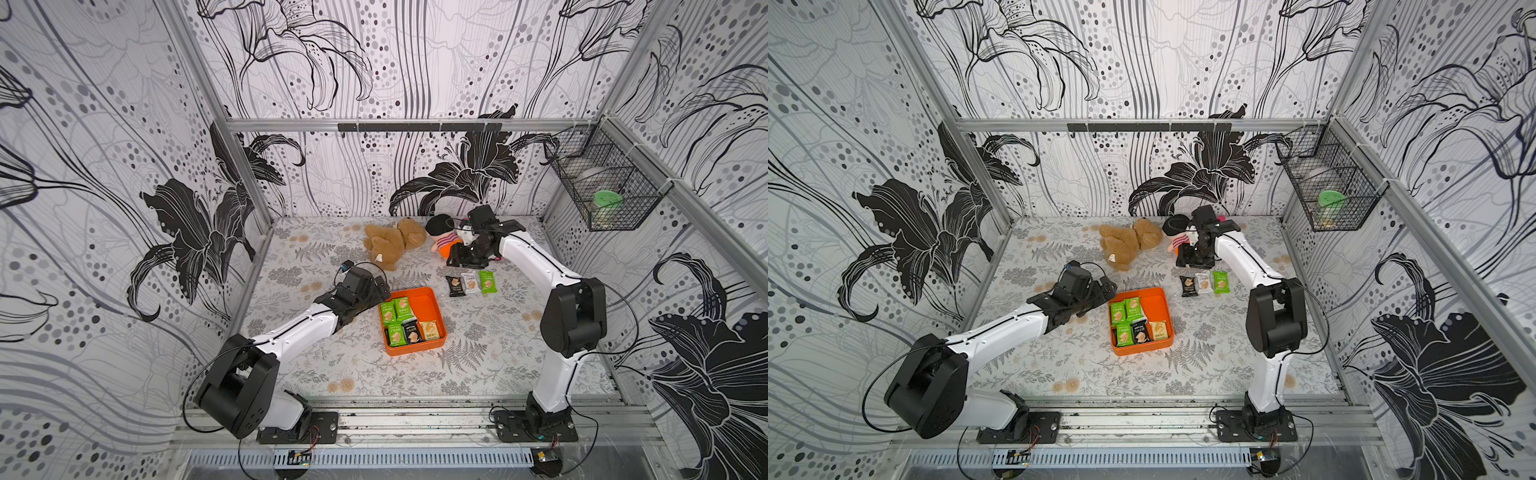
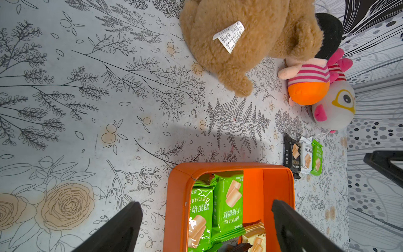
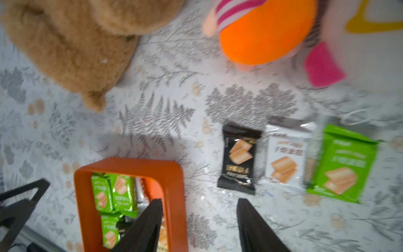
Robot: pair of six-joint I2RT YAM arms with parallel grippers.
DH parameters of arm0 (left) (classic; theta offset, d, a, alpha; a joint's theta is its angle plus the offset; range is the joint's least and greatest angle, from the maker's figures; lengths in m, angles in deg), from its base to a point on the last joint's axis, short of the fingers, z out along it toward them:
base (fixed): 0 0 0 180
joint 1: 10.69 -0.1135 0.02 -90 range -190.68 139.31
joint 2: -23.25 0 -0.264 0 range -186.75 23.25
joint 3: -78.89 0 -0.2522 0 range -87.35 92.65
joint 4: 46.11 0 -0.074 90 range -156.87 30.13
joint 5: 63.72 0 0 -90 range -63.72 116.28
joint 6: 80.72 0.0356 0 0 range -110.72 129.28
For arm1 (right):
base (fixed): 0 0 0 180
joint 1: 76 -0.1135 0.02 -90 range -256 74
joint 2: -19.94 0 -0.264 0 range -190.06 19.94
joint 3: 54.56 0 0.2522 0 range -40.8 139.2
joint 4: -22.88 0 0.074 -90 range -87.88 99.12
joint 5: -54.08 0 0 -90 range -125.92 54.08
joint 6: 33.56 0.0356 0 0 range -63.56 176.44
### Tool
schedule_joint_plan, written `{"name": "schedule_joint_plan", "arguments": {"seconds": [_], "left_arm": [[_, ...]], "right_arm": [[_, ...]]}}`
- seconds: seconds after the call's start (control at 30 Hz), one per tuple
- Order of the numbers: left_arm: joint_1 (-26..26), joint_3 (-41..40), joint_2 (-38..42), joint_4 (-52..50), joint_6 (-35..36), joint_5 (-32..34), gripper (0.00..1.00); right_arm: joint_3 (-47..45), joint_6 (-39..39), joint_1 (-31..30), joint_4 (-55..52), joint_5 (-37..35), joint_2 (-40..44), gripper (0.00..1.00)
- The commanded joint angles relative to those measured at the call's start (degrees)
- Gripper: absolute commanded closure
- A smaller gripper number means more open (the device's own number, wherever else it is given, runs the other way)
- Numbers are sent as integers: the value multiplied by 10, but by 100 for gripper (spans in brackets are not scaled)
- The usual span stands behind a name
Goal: Take the cookies out of the storage box
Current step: Pick up the cookie from the storage box.
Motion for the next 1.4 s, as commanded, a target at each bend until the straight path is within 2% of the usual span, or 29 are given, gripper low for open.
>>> {"name": "schedule_joint_plan", "arguments": {"seconds": [0.0,0.33,0.57,0.83,1.37], "left_arm": [[4,10,-3,15,15,-8,3],[4,-18,5,30,15,-6,3],[3,-29,10,32,17,-2,3],[3,-39,15,35,13,3,3],[3,-46,21,33,10,6,3]], "right_arm": [[-35,49,-41,4,24,23,40],[-86,98,-172,-33,-79,33,41],[-91,117,-233,-69,-124,3,42],[-99,140,-248,-89,-159,-16,42],[-114,177,-273,-99,-177,-40,39]]}}
